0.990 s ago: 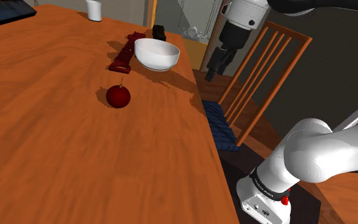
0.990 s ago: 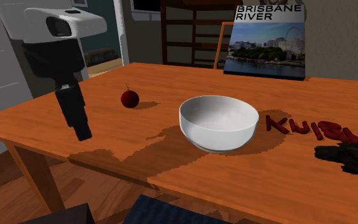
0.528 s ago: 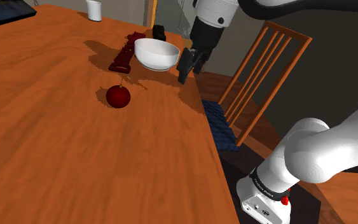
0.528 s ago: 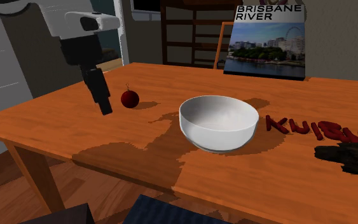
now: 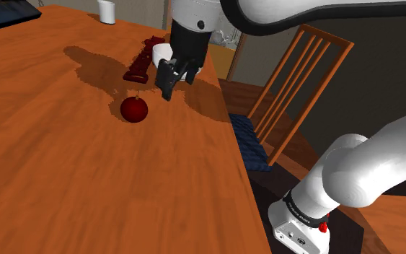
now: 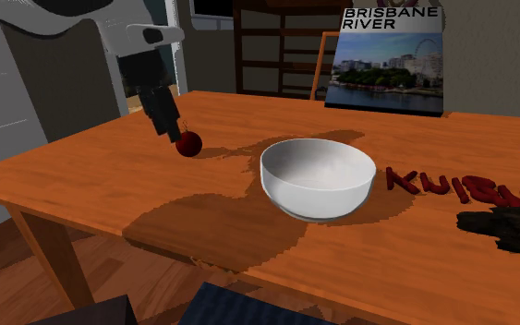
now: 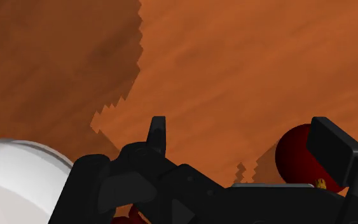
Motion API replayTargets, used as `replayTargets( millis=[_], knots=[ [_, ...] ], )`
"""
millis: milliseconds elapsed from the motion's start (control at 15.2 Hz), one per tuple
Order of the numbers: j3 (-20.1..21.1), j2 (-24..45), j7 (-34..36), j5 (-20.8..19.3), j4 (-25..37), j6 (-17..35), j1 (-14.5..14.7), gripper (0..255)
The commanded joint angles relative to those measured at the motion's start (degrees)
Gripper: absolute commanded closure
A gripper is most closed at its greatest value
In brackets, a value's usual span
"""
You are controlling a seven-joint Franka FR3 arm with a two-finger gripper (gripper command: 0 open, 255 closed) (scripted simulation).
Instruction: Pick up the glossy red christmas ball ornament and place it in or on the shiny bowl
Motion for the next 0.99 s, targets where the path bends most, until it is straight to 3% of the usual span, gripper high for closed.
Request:
replayTargets(
  millis=[0, 396, 924],
  knots=[
    [3.5, 4.4, 3.8, -3.2, 3.6, 0.4, -0.2, 0],
    [11.8, 19.4, 15.5, -16.8, 15.6, -2.0, 1.0, 0],
    [11.2, 21.5, 17.0, -19.1, 12.0, 3.0, 0.9, 0]
  ],
)
